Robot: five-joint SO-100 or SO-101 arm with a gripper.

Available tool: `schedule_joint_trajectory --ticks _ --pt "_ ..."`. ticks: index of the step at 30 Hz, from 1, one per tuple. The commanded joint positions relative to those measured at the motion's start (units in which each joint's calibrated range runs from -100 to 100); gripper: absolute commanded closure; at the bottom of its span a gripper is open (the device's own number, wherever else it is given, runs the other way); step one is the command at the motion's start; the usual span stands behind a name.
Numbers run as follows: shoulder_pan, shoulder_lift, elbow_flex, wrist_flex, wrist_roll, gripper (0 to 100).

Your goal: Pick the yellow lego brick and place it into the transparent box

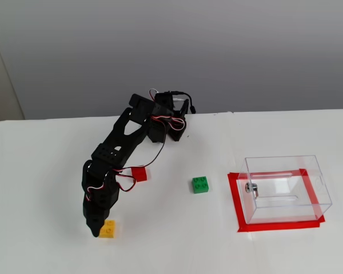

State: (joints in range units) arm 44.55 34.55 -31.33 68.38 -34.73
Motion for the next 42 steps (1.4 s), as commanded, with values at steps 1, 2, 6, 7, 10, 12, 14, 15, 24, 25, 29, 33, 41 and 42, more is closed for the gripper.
schedule_joint_trajectory --ticks 1,2,6,7,10,12,14,15,24,25,29,33,41,42 --pt "0.1 0.0 -2.3 -0.5 0.2 74" --pt "0.1 0.3 -2.3 -0.5 0.1 74" --pt "-0.7 1.6 -2.4 -0.5 0.0 74" --pt "-0.7 1.9 -2.4 -0.6 0.0 74" --pt "-0.9 2.6 -2.4 -0.6 -0.1 74" --pt "-1.2 3.1 -2.4 -1.2 -0.1 74" --pt "-1.3 3.6 -2.4 -2.7 -0.1 74" --pt "-1.3 3.8 -2.4 -3.0 -0.1 74" --pt "-1.9 4.1 -1.6 -3.1 0.0 75" --pt "-2.0 4.1 -1.5 -2.9 0.1 75" --pt "-2.0 4.6 -1.3 -2.5 0.2 75" --pt "-2.0 5.7 -1.2 -2.4 0.3 75" --pt "-2.0 6.1 -1.2 -2.4 0.3 76" --pt "-2.1 6.1 -1.2 -2.4 0.3 79"
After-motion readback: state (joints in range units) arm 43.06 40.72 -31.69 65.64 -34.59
